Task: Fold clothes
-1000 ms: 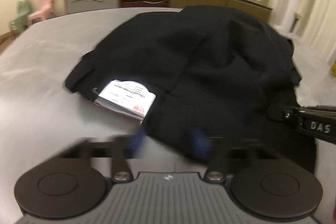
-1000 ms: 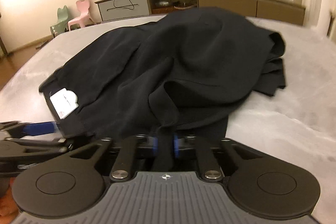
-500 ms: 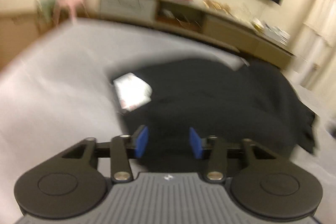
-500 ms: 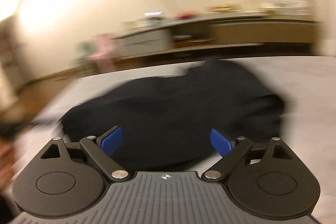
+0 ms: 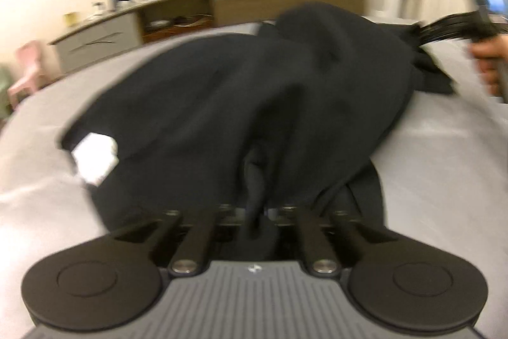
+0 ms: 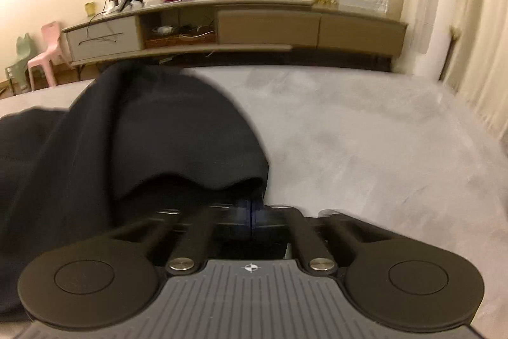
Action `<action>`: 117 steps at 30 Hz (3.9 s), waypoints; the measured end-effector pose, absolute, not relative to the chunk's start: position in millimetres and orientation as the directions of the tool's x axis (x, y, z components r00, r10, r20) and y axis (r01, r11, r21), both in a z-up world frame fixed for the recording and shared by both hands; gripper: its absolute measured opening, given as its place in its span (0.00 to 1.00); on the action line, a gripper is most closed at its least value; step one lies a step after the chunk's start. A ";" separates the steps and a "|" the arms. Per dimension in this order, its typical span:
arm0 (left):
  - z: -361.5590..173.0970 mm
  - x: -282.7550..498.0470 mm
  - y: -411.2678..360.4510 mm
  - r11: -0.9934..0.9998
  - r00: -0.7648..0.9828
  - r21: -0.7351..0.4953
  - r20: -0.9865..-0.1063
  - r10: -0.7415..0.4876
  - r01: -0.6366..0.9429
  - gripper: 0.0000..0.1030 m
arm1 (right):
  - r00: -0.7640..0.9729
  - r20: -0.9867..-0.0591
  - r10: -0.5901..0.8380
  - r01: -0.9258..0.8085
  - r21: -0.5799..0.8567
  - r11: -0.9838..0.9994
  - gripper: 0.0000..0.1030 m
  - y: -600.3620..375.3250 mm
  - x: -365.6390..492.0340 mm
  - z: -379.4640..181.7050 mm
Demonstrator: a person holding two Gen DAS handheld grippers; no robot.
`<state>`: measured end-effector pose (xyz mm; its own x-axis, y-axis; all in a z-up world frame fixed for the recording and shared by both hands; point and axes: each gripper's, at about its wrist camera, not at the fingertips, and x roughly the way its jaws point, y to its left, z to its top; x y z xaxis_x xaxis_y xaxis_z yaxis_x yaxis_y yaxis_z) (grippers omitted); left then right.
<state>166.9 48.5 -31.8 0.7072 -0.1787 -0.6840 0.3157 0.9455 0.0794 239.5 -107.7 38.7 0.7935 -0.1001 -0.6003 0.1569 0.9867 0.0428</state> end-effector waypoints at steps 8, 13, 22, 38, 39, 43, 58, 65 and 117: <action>37.6 189.4 143.9 0.991 0.854 -0.078 -0.504 -0.130 0.105 0.06 | 0.959 -0.269 -0.086 0.109 0.074 0.991 0.00 -108.5 148.2 171.9; 8.8 209.8 154.5 0.995 0.781 -0.092 -0.617 -0.096 0.050 0.06 | 0.849 -0.479 -0.222 0.238 -0.028 0.971 0.00 -115.1 182.4 102.8; 45.1 194.5 168.6 0.987 0.819 -0.111 -0.553 -0.156 0.113 0.38 | 0.926 -0.291 -0.240 0.234 -0.057 0.971 0.00 -89.0 146.4 147.8; -1.9 151.0 146.7 0.879 0.707 0.141 -0.658 -0.260 0.455 0.73 | 0.774 -0.574 -0.267 0.085 -0.323 0.942 0.67 -105.3 170.9 76.2; -8.4 147.3 137.1 0.857 0.706 0.182 -0.660 -0.258 0.483 0.74 | 0.762 -0.585 -0.279 0.076 -0.346 0.935 0.67 -102.8 178.1 74.0; -37.3 156.5 113.7 0.804 0.701 0.290 -0.683 -0.206 0.519 0.62 | 0.705 -0.662 -0.255 0.037 -0.325 0.945 0.46 -106.7 187.3 53.9; 20.1 200.7 158.7 0.962 0.826 -0.038 -0.505 -0.251 0.269 0.02 | 0.662 -0.734 -0.152 0.051 -0.158 0.986 0.94 -154.1 163.5 45.5; 102.4 208.0 194.3 0.971 0.918 -0.174 -0.334 -0.213 0.162 0.02 | 0.682 -0.715 -0.155 0.060 -0.156 0.986 0.86 -148.0 179.9 9.9; 30.3 208.7 377.8 0.898 0.852 -0.364 -0.523 0.024 -0.249 0.10 | 0.842 -0.523 -0.133 0.086 -0.113 0.990 0.08 -71.1 122.4 47.2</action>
<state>208.7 377.8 30.3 0.8518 0.0238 -0.5233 -0.2487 0.8976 -0.3640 122.4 -71.1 47.2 0.8418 -0.1328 -0.5232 0.0856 0.9899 -0.1134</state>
